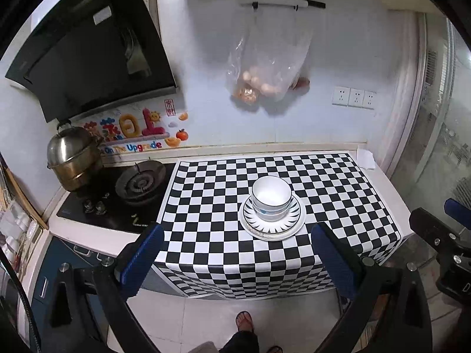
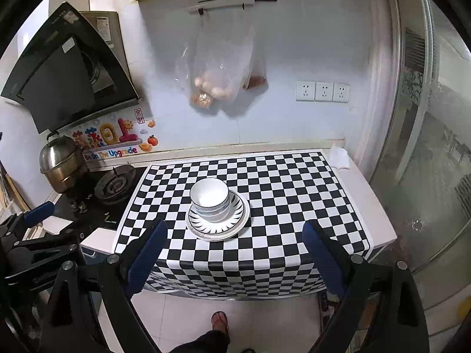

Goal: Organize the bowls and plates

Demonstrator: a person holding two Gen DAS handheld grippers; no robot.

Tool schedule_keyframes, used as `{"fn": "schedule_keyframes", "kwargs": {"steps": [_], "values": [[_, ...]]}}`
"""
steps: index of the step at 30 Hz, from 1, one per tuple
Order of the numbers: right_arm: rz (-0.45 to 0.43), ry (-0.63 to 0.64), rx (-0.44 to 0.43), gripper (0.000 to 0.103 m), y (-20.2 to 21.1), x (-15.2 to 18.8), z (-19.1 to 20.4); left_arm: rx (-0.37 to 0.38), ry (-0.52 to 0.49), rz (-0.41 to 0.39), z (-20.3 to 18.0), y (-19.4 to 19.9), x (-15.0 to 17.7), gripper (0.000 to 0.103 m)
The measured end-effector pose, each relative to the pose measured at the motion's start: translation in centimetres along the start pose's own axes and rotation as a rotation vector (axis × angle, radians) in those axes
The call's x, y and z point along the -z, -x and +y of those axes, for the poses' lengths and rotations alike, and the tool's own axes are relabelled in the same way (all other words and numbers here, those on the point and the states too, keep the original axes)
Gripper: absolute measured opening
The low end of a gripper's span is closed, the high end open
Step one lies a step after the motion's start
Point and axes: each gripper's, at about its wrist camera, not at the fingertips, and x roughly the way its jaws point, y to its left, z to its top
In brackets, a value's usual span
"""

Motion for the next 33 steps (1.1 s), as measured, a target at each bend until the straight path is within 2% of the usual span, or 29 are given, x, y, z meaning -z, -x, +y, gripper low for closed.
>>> {"fn": "schedule_keyframes", "kwargs": {"steps": [13,33], "values": [[-0.029,0.006,0.017,0.096,1.6,-0.1,-1.4,-0.002,0.038,-0.002,-0.5,0.6,0.3,0.102],[-0.015,0.014,0.02,0.096,0.7,-0.1,-1.1,-0.022,0.054,0.027,0.1,0.3,0.9,0.102]]}}
